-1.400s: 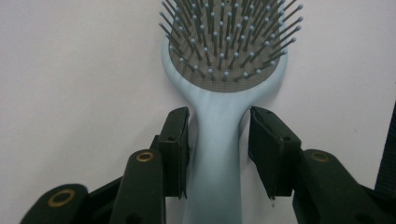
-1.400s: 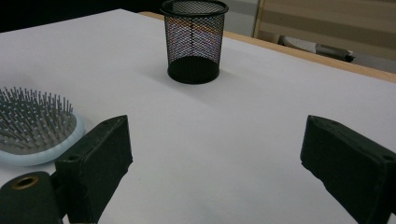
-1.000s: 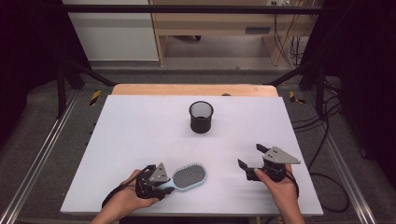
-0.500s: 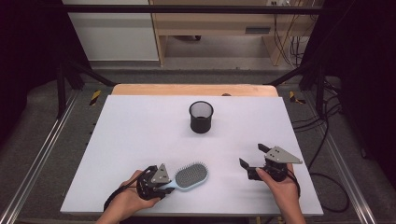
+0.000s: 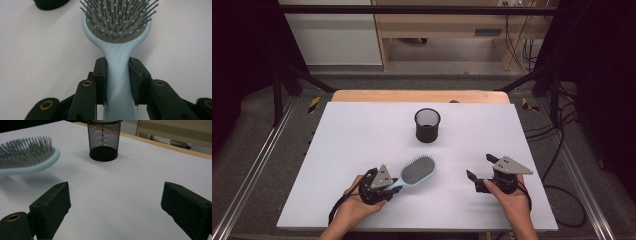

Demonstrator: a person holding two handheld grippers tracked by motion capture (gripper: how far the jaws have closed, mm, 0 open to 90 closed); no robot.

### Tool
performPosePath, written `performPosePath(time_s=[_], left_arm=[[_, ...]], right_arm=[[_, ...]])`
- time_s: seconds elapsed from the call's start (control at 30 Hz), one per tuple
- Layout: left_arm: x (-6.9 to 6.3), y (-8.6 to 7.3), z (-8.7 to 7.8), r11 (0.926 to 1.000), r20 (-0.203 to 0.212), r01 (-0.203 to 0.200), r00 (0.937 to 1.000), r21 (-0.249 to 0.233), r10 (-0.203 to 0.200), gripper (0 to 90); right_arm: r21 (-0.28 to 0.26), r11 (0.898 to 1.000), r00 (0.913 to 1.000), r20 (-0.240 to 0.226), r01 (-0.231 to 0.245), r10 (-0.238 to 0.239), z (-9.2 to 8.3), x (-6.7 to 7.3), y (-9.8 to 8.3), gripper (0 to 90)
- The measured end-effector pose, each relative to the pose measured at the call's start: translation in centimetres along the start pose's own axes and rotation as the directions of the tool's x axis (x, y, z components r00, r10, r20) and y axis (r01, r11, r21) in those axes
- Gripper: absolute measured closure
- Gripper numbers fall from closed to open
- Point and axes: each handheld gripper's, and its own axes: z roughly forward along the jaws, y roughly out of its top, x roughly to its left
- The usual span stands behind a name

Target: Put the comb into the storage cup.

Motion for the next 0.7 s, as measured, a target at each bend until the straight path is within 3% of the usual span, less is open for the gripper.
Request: performPosePath(time_s=[0.13, 0.33, 0.53, 0.63, 0.7], left_arm=[[0.8, 0.6, -0.6, 0.9959, -0.045, -0.008, 0.999, -0.09, 0.004, 69.1], [2.3, 1.4, -0.5, 0.9866, -0.081, 0.008, 0.9965, -0.163, -0.022, 69.2], [3.7, 2.5, -0.2, 0.9713, -0.113, 0.031, 0.9919, -0.236, -0.059, 69.2], [4.1, 2.5, -0.3, 0.9549, -0.114, 0.072, 0.9875, -0.288, -0.109, 69.2], [4.2, 2.4, -0.3, 0.9529, -0.128, 0.077, 0.9846, -0.293, -0.119, 69.2]], right_arm=[[0.004, 1.0, 0.9998, -0.014, -0.016, 0.017, 0.3, 0.1, -0.1, 8.8], [0.004, 0.998, 0.997, -0.049, -0.06, 0.06, 1.0, 0.7, 0.3, 8.2], [0.016, 0.996, 0.9906, -0.108, -0.082, 0.083, 2.4, 2.0, 2.6, 5.3], [0.028, 0.997, 0.988, -0.131, -0.078, 0.082, 3.6, 2.9, 4.4, 5.2], [0.006, 0.994, 0.9825, -0.153, -0.106, 0.106, 4.4, 3.4, 5.7, 5.2]])
